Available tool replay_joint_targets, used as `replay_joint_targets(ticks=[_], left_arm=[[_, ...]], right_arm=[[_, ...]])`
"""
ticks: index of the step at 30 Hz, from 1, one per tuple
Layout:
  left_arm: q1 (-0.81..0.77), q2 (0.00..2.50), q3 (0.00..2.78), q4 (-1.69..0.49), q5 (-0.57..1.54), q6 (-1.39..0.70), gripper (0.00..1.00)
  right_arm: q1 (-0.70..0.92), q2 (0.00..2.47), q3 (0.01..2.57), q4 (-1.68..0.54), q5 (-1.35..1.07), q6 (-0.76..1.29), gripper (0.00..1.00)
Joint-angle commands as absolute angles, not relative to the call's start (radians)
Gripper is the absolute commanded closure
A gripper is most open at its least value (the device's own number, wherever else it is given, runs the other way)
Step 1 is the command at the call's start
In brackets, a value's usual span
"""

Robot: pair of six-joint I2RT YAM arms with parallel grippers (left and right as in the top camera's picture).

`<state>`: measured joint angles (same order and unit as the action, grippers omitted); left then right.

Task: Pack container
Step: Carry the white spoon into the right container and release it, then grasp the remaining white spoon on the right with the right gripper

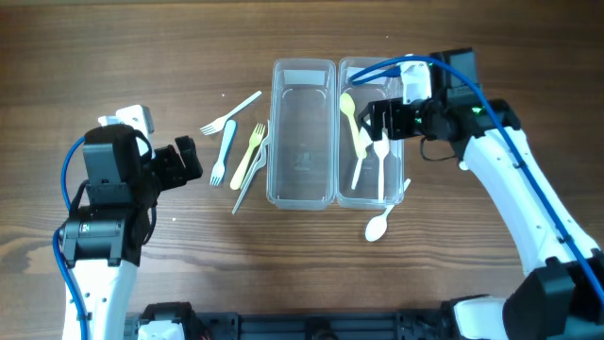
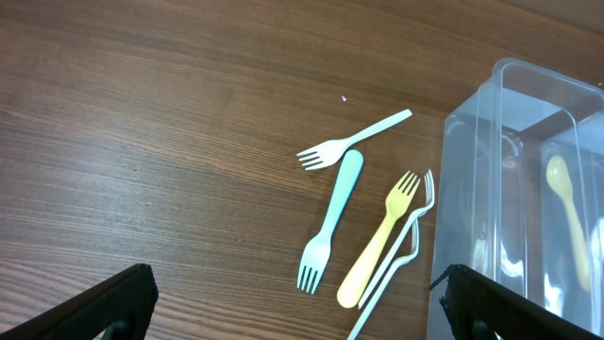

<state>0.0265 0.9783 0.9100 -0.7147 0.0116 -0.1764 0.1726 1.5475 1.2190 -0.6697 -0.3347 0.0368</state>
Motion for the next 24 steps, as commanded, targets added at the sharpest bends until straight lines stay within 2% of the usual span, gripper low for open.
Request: replay_joint_targets(ticks=[1,5,7,8,10,13,19,24], left_arm=[[0.031,0.978,0.931,-0.712,0.002,-0.164,0.0],[0.031,0.978,0.931,-0.712,0.002,-0.164,0.0],[0.031,0.978,0.931,-0.712,0.002,-0.164,0.0],[0.031,0.978,0.931,-0.712,0.002,-0.164,0.0],[0.031,0.978,0.931,-0.712,0.002,-0.164,0.0],[0.031,0.978,0.931,-0.712,0.002,-0.164,0.0],[0.031,0.978,0.931,-0.712,0.002,-0.164,0.0],[0.031,0.978,0.931,-0.712,0.002,-0.164,0.0]], right_arm=[[0.117,1.507,1.251,-0.628,-0.318,0.148,0.0],[0.041,1.507,1.251,-0.596,-0.316,0.283,0.0],[0.004,1.507,1.251,-0.604,-0.25,0.314,0.22],[-0.006,1.507,1.251,-0.616,-0.206,0.348,0.24],[-0.039,1.507,1.251,-0.732,0.079,0.593,0.18],[-0.062,1.514,1.251,-0.854,0.262,0.741,0.18],[-0.123,1.59,1.251,-0.845,0.3,0.733,0.19],[-0.217,1.701,1.251,-0.801,0.268,0.706,0.28]])
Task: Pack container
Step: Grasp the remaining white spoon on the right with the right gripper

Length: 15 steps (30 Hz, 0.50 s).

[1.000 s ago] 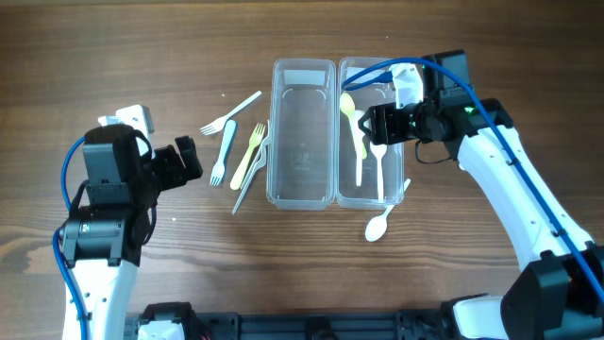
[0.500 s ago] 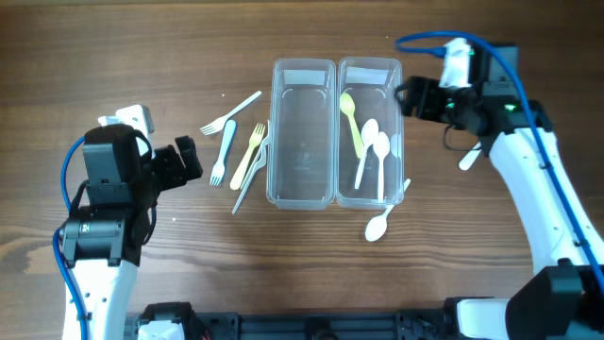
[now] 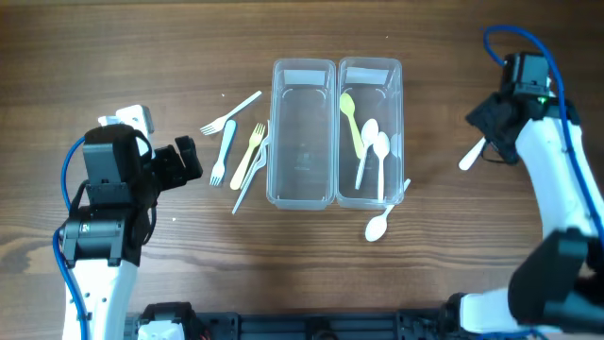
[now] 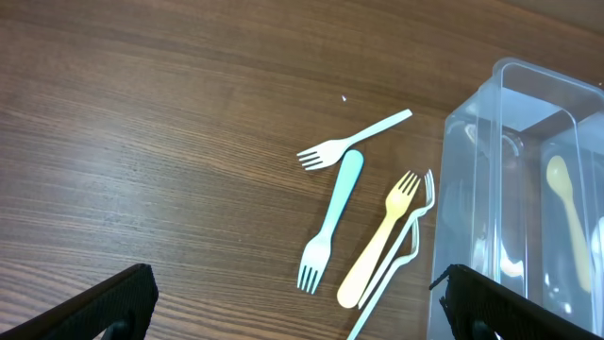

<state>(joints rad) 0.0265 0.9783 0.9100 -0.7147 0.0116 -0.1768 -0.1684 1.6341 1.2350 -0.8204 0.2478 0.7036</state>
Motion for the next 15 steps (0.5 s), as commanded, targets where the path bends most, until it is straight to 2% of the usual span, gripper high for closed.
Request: replay_joint_targets(ticks=[1,5,15], left_arm=[[0.031,0.978,0.931,-0.712,0.002,-0.164,0.0],[0.031,0.978,0.931,-0.712,0.002,-0.164,0.0],[0.031,0.978,0.931,-0.712,0.002,-0.164,0.0]], right_arm=[[-0.234,1.721,1.251,-0.794,0.262,0.706,0.28],[-0.286,1.778,1.251,-0.776,0.226,0.7,0.31],[-0.288,1.813,1.251,-0.752,0.167,0.631,0.34]])
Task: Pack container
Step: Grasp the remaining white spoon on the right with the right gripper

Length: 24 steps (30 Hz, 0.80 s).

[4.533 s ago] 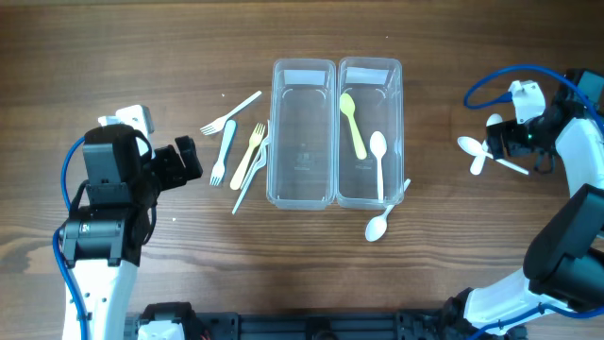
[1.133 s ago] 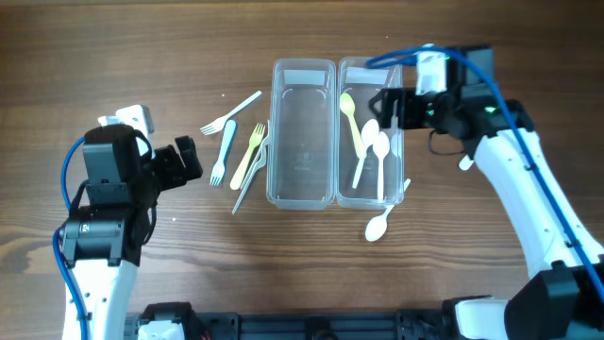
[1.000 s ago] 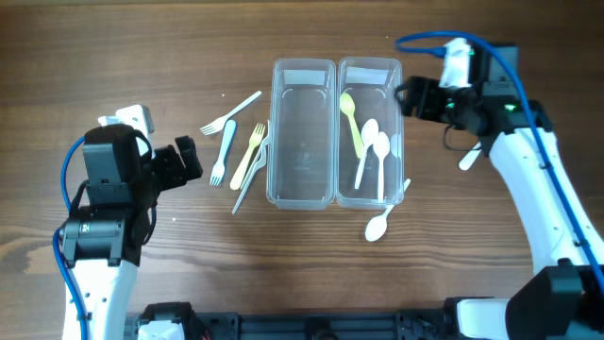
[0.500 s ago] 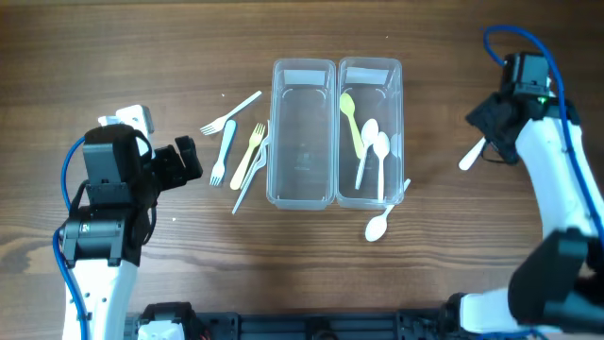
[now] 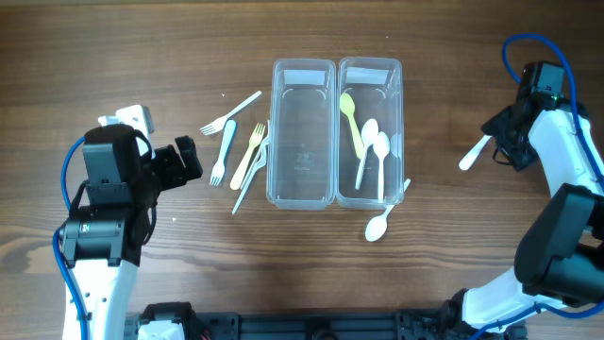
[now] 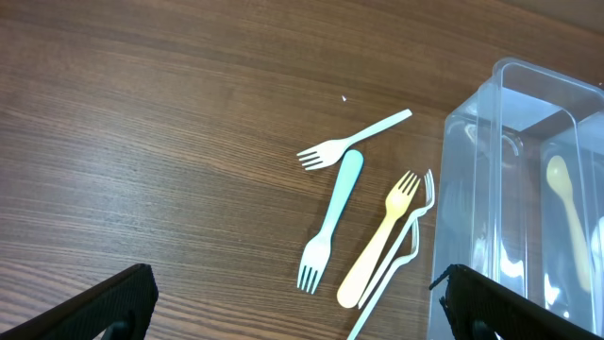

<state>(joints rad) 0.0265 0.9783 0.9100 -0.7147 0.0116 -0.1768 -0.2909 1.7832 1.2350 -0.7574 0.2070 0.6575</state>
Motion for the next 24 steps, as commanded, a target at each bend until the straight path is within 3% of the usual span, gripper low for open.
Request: replay_joint_targets(ticks=[1,13,24], left_arm=[[0.031,0.978,0.931,-0.712,0.002,-0.164,0.0],[0.031,0.978,0.931,-0.716,0.002,-0.164,0.0],[0.031,0.978,0.931,-0.716,0.002,-0.164,0.0]], right_arm=[[-0.286,1.822,1.251,-0.751,0.16,0.632,0.34],[-0.272,1.947,1.251,-0.699,0.085,0.639,0.45],[-0.264,2.02,1.25,-0.751,0.08,0.639,0.64]])
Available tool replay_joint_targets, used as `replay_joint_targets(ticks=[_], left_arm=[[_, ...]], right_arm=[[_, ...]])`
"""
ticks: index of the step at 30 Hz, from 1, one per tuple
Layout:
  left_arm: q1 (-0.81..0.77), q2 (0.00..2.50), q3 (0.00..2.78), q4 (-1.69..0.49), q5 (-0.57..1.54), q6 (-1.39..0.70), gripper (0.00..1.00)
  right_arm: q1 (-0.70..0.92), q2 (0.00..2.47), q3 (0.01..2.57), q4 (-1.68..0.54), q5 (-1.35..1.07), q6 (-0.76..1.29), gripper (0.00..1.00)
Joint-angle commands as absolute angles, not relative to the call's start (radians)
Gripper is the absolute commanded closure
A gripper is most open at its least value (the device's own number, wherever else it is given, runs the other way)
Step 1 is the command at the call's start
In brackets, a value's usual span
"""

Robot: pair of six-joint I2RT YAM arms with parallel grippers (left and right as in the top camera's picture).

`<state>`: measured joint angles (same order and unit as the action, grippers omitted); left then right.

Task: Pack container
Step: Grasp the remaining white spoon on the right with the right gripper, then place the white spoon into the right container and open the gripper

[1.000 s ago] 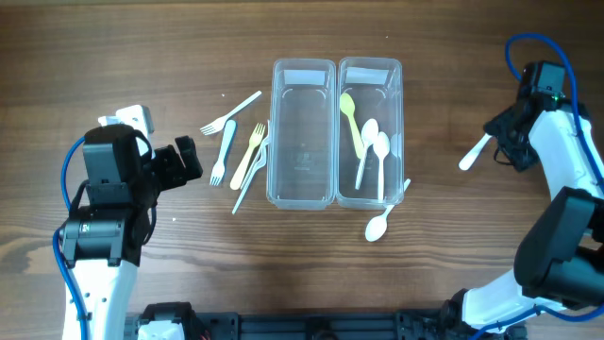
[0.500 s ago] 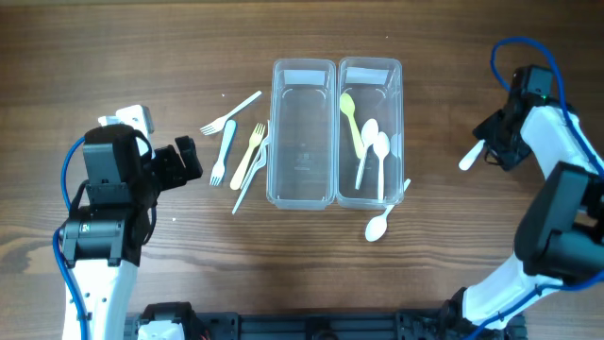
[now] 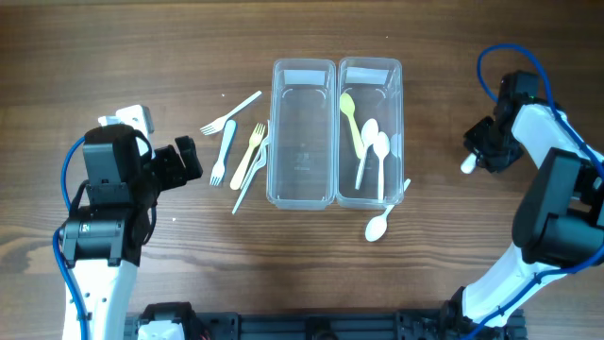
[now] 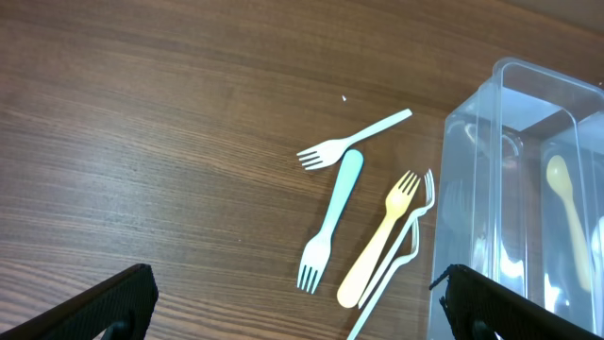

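Note:
Two clear containers stand side by side mid-table. The left one (image 3: 302,132) (image 4: 477,179) is empty. The right one (image 3: 370,142) holds a yellow spoon (image 3: 351,118) and two white spoons (image 3: 376,151). Several forks lie left of them: white (image 4: 354,140), blue (image 4: 330,217), yellow (image 4: 380,241) and two thin clear ones (image 4: 401,260). My left gripper (image 3: 187,159) (image 4: 293,316) stands open, short of the forks. At the far right my right gripper (image 3: 484,146) sits over the handle of a white spoon (image 3: 466,166); its jaws are hidden.
One more white spoon (image 3: 379,224) lies on the wooden table (image 3: 113,57) in front of the right container's near corner. The right arm's blue cable (image 3: 491,57) loops above its wrist.
My right gripper has moved left and down onto the handle of the white spoon at the far right; only the spoon's bowl shows now. The left arm, forks and containers are unchanged.
My right gripper was first over the right container with its spoons. Then it stood at the far right, just behind a white spoon on the table, then beside that spoon's handle end. Now it covers the handle. The left arm stayed still throughout.

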<state>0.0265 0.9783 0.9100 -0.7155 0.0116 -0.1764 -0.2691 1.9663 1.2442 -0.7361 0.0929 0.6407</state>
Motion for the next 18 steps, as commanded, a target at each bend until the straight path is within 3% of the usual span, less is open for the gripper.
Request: replay_joint_targets(ticks=[1,8,18], left_arm=[[0.031,0.978,0.931,-0.716,0.002,-0.164,0.0],[0.031,0.978,0.931,-0.716,0.002,-0.164,0.0],[0.031,0.978,0.931,-0.716,0.002,-0.164,0.0]], right_arm=[[-0.263,2.025,1.25,-0.764,0.069,0.639,0.66],[-0.25,2.025,1.25,-0.852,0.065,0.628,0.8],[-0.186,1.927,1.25,-0.85,0.058,0.59,0.86]])
